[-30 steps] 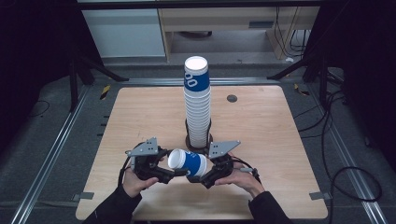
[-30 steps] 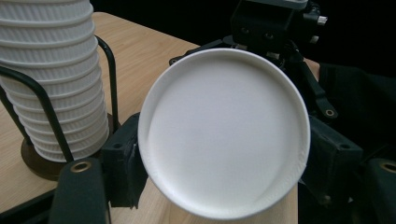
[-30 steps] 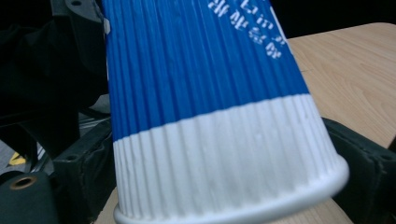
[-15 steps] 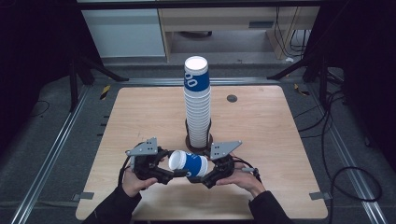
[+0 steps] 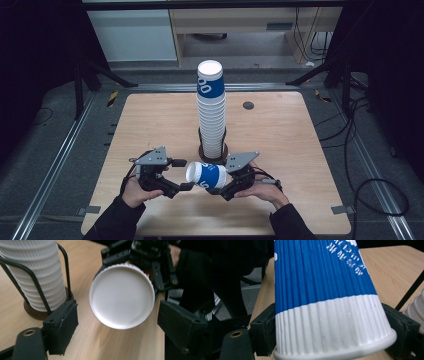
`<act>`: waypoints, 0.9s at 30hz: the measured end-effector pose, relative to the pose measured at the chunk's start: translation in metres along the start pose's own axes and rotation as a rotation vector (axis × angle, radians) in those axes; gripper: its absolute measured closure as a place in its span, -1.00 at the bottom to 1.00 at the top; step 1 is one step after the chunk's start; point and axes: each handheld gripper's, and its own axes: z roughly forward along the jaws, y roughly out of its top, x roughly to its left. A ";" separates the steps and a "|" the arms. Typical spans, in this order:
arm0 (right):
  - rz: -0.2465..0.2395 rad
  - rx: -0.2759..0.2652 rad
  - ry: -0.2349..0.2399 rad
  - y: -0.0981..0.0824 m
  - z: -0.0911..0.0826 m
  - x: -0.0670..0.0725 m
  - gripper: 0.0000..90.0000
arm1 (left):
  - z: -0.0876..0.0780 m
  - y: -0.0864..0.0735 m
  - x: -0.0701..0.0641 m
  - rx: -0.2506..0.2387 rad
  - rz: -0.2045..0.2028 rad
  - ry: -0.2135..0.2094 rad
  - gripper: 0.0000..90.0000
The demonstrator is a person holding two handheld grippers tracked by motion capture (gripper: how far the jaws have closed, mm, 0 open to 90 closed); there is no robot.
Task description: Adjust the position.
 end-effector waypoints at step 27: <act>-0.104 0.195 0.016 -0.006 0.027 0.013 -0.67 | 0.039 -0.014 -0.003 0.236 0.036 -0.043 -0.44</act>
